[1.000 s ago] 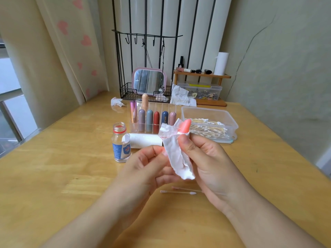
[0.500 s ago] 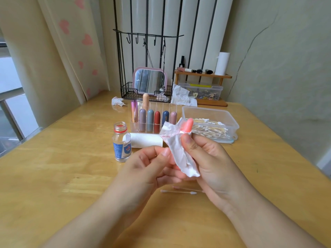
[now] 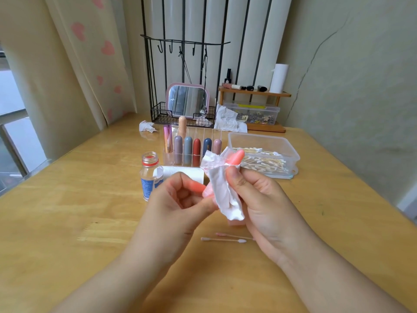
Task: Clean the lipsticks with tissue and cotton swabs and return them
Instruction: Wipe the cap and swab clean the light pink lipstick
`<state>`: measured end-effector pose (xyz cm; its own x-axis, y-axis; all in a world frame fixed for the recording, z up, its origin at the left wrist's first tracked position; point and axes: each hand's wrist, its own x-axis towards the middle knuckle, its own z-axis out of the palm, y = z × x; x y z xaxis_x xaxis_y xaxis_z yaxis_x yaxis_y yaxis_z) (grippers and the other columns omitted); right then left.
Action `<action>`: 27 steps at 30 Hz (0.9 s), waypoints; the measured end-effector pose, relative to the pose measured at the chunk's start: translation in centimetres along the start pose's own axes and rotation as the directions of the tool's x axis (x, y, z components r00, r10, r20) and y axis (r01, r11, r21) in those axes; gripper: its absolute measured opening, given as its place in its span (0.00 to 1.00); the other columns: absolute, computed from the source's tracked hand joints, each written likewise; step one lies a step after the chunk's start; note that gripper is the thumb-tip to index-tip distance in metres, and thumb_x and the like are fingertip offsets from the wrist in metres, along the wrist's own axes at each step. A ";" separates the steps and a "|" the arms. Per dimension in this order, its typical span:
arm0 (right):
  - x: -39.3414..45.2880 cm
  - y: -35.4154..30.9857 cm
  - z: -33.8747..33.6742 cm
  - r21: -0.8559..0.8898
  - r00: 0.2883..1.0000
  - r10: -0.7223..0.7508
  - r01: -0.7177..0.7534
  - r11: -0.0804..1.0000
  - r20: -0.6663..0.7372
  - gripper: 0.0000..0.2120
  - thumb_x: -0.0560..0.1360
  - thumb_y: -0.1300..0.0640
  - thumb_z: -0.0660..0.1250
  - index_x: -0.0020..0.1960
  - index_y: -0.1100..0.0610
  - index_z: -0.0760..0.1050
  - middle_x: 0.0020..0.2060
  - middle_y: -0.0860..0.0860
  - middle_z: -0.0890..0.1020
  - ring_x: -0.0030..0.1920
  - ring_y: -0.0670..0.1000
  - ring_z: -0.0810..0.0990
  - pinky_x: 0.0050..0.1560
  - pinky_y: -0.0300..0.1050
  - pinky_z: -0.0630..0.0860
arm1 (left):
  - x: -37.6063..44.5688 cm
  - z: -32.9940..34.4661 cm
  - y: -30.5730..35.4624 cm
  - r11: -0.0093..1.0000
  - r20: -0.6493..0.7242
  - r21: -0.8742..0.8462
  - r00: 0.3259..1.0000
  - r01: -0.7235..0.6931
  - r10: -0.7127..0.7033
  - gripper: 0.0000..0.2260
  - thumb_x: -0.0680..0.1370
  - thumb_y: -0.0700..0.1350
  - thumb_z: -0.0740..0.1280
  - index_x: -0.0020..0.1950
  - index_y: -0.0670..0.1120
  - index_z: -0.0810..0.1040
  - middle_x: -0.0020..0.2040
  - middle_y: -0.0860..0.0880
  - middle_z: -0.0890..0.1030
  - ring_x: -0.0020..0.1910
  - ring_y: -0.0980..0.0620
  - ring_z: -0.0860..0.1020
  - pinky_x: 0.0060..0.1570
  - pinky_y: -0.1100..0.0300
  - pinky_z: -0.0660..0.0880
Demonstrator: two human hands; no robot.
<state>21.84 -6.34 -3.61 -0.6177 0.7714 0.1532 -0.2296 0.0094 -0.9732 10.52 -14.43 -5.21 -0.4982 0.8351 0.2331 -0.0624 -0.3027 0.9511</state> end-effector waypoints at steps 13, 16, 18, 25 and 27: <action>0.0 0.1 0.1 0.013 1.000 -0.012 0.013 1.000 -0.012 0.19 0.67 0.43 0.71 0.44 0.59 0.82 0.40 0.56 0.81 0.44 0.51 0.79 0.52 0.45 0.74 | 0.0 0.1 0.1 0.999 0.025 -0.033 0.999 -0.025 0.026 0.11 0.63 0.42 0.80 0.38 0.45 0.79 0.37 0.46 0.83 0.37 0.51 0.79 0.42 0.64 0.78; 0.1 0.4 0.0 -0.004 1.000 -0.016 0.016 1.000 -0.027 0.21 0.67 0.43 0.71 0.45 0.61 0.82 0.42 0.61 0.80 0.45 0.55 0.78 0.54 0.51 0.74 | 0.0 0.0 0.0 1.000 0.051 0.015 0.998 0.022 -0.022 0.14 0.65 0.47 0.78 0.44 0.42 0.80 0.40 0.44 0.84 0.40 0.48 0.80 0.47 0.59 0.78; 0.1 0.3 0.0 -0.004 0.999 -0.022 0.022 1.000 -0.023 0.19 0.68 0.44 0.71 0.45 0.61 0.82 0.42 0.62 0.81 0.43 0.56 0.80 0.49 0.52 0.77 | 0.0 0.0 0.1 0.998 0.086 0.043 0.995 0.052 -0.055 0.15 0.67 0.48 0.76 0.47 0.39 0.80 0.43 0.40 0.84 0.42 0.47 0.81 0.51 0.52 0.77; -0.1 0.6 0.3 -0.071 0.996 0.010 -0.017 0.997 -0.090 0.15 0.66 0.45 0.68 0.43 0.56 0.83 0.38 0.52 0.84 0.40 0.47 0.81 0.35 0.37 0.76 | 0.3 -0.3 -0.5 0.980 -0.009 0.191 0.998 -0.061 0.064 0.12 0.64 0.48 0.79 0.39 0.47 0.78 0.37 0.49 0.83 0.40 0.48 0.80 0.45 0.55 0.77; -0.2 0.4 0.4 -0.121 0.994 0.022 -0.035 0.992 -0.109 0.09 0.70 0.50 0.69 0.41 0.55 0.83 0.35 0.51 0.84 0.35 0.45 0.80 0.32 0.36 0.75 | 0.4 -0.3 -0.6 0.978 0.011 0.206 0.999 -0.034 0.032 0.13 0.63 0.51 0.75 0.44 0.49 0.80 0.40 0.48 0.85 0.43 0.49 0.82 0.46 0.59 0.78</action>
<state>21.54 -6.77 -4.00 -0.5368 0.8362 0.1121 -0.1154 0.0589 -0.9916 10.09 -14.07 -5.80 -0.4905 0.8300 0.2656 0.1337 -0.2295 0.9641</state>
